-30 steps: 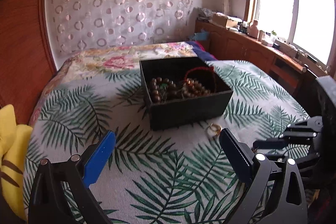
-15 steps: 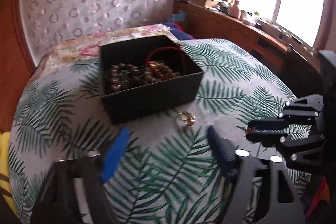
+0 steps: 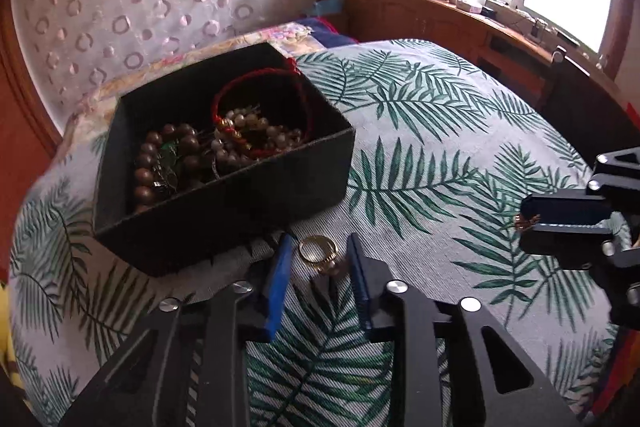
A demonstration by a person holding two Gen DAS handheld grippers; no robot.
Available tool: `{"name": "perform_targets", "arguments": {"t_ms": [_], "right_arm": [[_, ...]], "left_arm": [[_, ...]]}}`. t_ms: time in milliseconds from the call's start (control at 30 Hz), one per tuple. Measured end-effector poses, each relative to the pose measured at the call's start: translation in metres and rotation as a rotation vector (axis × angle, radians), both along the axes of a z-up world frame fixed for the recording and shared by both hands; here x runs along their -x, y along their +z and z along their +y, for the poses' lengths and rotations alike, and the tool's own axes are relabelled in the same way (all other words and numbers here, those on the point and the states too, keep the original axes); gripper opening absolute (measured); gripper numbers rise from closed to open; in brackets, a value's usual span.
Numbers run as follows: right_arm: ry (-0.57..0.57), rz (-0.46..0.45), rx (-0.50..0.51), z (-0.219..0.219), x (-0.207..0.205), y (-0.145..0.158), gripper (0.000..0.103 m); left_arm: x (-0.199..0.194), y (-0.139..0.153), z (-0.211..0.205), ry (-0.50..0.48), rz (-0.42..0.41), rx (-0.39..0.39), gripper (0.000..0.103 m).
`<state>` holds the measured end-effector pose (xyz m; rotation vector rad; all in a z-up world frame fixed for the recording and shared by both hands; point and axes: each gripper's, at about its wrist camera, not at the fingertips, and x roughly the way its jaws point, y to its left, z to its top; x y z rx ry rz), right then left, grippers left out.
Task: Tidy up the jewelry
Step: 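Grasp the gold ring with the left tool while the right tool grasps the gold flower earring, then lower the ring and earring into the box and open both tools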
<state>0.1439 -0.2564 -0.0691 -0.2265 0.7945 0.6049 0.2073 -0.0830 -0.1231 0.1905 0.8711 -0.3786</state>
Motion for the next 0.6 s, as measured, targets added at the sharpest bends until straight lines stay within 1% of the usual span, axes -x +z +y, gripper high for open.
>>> {"name": "perform_targets", "arguments": {"t_ms": [33,100,200,433,533,600], "right_arm": [[0.002,-0.001,-0.004,0.0,0.0,0.001,0.016],[0.004,-0.003,-0.007,0.001,0.0,0.002,0.016],[0.009,-0.007,-0.01,0.003,-0.002,0.004,0.016],[0.011,-0.042,-0.029,0.017,-0.023,0.019,0.016],[0.007,-0.047,-0.048,0.026,-0.039,0.026,0.016],[0.006,-0.046,-0.064,0.032,-0.049,0.03,0.016]], "left_arm": [[0.0,0.0,0.0,-0.002,0.001,0.007,0.019],[0.001,0.0,0.002,-0.001,-0.002,0.01,0.019],[0.009,0.008,0.008,0.009,-0.037,0.018,0.019],[0.024,0.048,0.028,0.041,-0.127,0.085,0.019],[0.019,0.061,0.038,0.068,-0.154,0.098,0.019],[0.012,0.066,0.045,0.086,-0.158,0.103,0.019]]}}
